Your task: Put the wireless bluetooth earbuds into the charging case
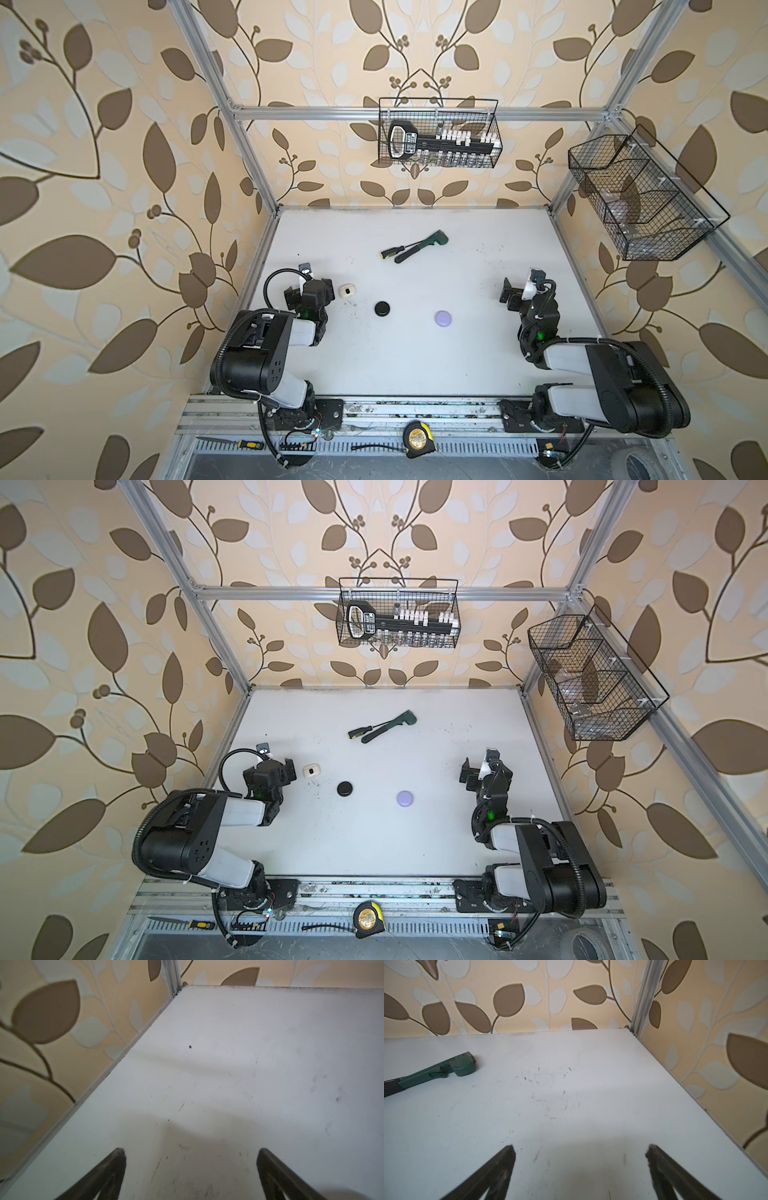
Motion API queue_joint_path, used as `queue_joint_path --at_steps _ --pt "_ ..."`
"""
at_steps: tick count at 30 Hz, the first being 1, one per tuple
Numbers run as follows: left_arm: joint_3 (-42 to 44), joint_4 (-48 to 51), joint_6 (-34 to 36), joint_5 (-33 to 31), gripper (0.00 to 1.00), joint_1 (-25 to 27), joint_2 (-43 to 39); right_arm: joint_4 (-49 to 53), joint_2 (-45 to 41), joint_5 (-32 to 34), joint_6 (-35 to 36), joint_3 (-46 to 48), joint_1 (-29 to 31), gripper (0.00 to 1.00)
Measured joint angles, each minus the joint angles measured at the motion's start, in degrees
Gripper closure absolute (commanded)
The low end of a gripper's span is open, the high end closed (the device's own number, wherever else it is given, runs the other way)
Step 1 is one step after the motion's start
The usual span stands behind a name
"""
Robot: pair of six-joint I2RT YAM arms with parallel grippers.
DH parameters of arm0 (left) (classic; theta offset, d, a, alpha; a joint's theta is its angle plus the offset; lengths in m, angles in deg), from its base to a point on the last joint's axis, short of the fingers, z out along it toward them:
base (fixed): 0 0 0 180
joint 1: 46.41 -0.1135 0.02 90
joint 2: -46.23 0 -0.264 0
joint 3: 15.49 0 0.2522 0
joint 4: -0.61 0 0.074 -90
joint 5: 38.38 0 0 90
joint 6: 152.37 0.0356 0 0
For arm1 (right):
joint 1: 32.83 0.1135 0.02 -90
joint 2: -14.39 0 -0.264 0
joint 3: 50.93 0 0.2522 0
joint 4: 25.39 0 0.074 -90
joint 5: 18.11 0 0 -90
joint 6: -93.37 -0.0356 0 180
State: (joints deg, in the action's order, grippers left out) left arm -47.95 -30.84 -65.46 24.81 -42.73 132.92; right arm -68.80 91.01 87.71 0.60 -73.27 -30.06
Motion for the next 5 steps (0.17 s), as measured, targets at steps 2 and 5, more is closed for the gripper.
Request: queue_joint_path --at_steps 2,5 --pt "-0.15 0.0 -0.02 0.87 0.01 0.0 -0.02 0.0 0.0 0.0 0.0 0.0 0.13 0.0" --pt "-0.17 0.0 -0.02 1.27 0.01 -0.02 -0.02 0.02 0.0 0.0 0.0 0.0 0.24 0.0"
